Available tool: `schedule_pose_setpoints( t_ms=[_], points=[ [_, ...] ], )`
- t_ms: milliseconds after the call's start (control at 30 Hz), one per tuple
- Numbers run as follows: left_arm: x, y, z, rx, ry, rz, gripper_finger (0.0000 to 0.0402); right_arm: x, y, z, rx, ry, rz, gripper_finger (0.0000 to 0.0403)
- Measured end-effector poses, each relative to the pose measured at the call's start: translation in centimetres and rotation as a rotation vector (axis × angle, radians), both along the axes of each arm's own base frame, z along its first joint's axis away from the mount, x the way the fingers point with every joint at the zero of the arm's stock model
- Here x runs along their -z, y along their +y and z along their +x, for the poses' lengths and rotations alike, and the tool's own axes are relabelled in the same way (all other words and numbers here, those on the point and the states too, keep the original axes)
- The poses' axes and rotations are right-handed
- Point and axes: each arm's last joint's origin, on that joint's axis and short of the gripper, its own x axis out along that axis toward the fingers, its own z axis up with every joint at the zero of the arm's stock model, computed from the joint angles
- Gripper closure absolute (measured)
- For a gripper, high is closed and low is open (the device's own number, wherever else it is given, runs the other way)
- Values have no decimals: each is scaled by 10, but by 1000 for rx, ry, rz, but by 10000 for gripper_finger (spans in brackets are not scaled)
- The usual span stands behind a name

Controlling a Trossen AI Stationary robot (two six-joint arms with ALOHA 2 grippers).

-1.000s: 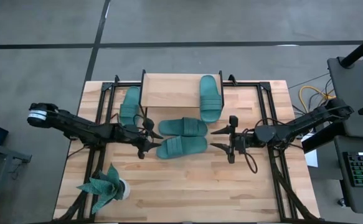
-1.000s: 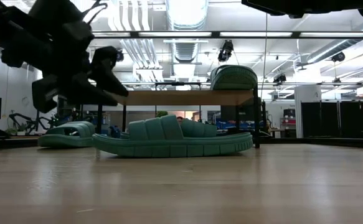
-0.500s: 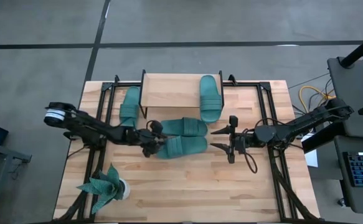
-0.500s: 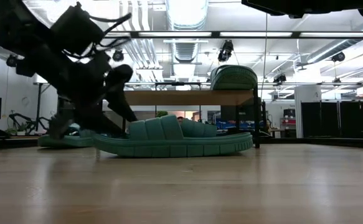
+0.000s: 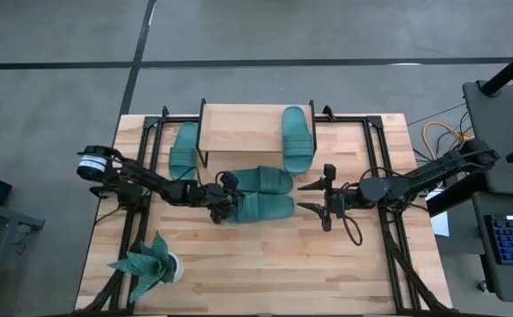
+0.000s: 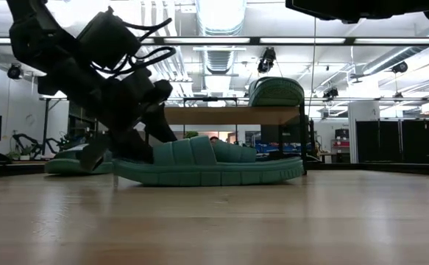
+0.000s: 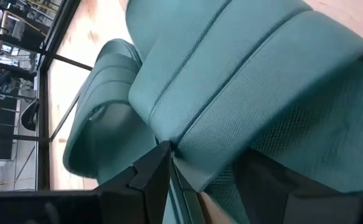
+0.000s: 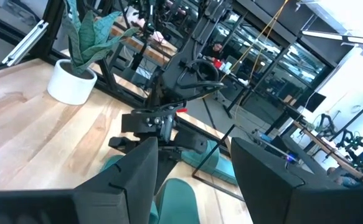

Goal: Pick and place slides into the shelf
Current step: Put the bottom green slide on the shelf

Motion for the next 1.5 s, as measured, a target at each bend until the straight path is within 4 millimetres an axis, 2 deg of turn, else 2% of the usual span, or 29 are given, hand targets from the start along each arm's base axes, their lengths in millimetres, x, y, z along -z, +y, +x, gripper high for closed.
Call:
schedule_pose_setpoints(
  t_ms=[200,533,833,1033,1300,1500],
  points=[
    [0,0,1,1,-2,-1,284,0,0,0,0,4,-1,209],
    [-2,-1,1,3,-7,-6,394,0,0,0,0,5,-1,209],
    [-11,-1,-3,-82,-41,54,399,0,0,0,0,5,3,209],
    [-35,-7,-11,-76,-107,49,399,-1,2,0,-54,2,25,209],
    [-71,-8,-33,-137,-207,-99,400,-1,2,0,-53,-1,7,209],
    [-87,-5,-48,-197,-263,-154,400,-2,2,1,-56,-2,-120,209]
  ],
)
